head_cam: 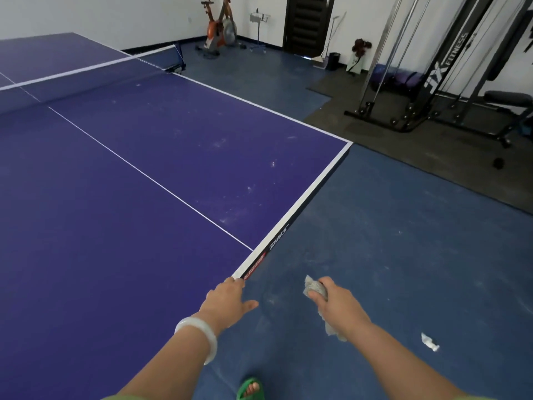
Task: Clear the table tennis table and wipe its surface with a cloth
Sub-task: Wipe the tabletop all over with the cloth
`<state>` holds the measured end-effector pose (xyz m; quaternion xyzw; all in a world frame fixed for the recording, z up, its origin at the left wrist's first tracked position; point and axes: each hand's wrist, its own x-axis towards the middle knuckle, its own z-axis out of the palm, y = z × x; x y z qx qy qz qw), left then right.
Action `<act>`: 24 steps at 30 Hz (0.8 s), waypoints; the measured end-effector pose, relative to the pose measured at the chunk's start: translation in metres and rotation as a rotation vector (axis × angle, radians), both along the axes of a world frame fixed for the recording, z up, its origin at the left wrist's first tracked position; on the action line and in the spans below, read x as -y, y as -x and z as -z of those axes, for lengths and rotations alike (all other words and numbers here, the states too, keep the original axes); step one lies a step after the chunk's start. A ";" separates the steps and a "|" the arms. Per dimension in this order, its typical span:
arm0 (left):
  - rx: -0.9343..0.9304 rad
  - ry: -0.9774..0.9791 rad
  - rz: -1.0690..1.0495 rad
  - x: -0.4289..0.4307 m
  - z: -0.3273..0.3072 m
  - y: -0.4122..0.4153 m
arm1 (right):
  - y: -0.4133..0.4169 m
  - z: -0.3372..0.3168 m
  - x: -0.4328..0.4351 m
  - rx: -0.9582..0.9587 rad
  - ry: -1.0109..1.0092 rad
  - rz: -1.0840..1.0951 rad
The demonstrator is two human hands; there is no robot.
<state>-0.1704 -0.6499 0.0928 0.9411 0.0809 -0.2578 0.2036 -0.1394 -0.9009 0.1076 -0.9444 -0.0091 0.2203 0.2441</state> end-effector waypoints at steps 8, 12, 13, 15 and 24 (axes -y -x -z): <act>0.026 -0.080 -0.157 -0.009 0.008 -0.092 | -0.138 -0.001 -0.008 -0.022 -0.069 -0.127; 0.026 -0.109 -0.339 -0.014 0.016 -0.112 | -0.204 0.007 -0.032 0.036 -0.074 -0.341; 0.020 -0.119 -0.390 -0.013 0.018 -0.115 | -0.220 0.009 -0.040 0.058 -0.083 -0.404; -0.005 -0.138 -0.528 -0.006 0.019 -0.117 | -0.252 0.010 -0.055 0.079 -0.114 -0.544; -0.071 -0.183 -0.961 0.022 0.027 -0.094 | -0.291 0.027 -0.127 0.344 -0.110 -1.161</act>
